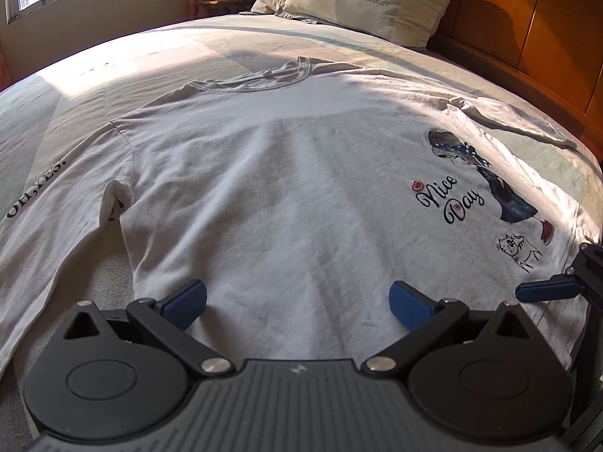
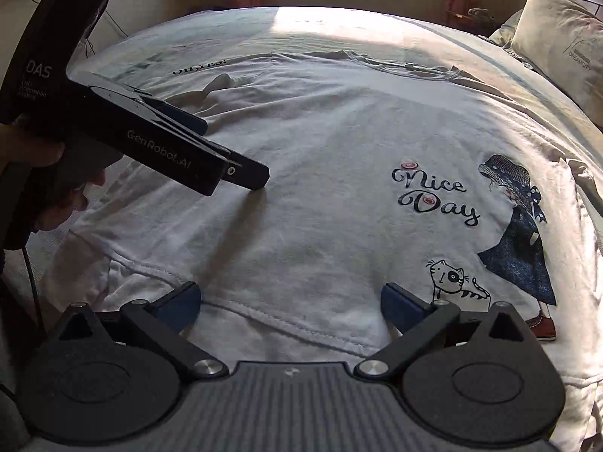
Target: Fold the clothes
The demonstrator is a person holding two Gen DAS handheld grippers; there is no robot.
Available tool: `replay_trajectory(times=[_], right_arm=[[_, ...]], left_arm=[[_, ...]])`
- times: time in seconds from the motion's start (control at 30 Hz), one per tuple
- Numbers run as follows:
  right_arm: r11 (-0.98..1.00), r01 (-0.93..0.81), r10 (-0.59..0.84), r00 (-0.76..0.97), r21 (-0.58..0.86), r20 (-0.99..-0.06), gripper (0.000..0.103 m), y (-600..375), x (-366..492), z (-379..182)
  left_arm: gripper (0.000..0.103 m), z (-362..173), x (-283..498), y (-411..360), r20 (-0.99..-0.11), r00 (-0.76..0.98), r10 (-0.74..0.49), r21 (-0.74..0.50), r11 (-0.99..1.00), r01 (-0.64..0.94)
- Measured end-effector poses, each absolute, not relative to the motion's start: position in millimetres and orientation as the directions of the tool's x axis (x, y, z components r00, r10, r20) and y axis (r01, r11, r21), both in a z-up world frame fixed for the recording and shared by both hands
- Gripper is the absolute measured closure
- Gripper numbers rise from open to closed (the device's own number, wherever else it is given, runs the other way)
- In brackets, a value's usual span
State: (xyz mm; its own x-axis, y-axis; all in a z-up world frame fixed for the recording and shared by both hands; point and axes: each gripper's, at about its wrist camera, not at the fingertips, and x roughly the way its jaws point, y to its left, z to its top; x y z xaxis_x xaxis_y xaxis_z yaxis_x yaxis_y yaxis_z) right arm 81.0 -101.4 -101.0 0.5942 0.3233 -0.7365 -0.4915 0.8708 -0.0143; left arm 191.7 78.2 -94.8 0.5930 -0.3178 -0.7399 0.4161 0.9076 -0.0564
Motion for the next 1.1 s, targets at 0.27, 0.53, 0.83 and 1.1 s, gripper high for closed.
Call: replay_trajectory(times=[0.27, 0.53, 0.83, 1.1], right_arm=[[0.886, -0.464, 0.328, 0.628, -0.001, -0.706, 0.000, -124, 74, -75], [0.926, -0.378, 0.258, 0.593, 0.019, -0.763, 0.000, -162, 59, -92], [0.997, -0.036, 0.071, 0.663, 0.062, -0.745, 0.000, -268, 134, -97], [0.962, 0.217, -0.026, 0.681, 0.168, -0.732, 0.000, -338, 132, -92]], left_arm=[[0.001, -94, 188, 72, -0.734, 0.589, -0.339, -0.063, 0.897, 0.437], [0.001, -92, 179, 59, -0.732, 0.582, -0.354, -0.038, 0.874, 0.485], [0.001, -96, 178, 52, -0.737, 0.571, -0.360, -0.029, 0.862, 0.506], [0.001, -97, 179, 53, -0.741, 0.571, -0.355, -0.027, 0.864, 0.502]])
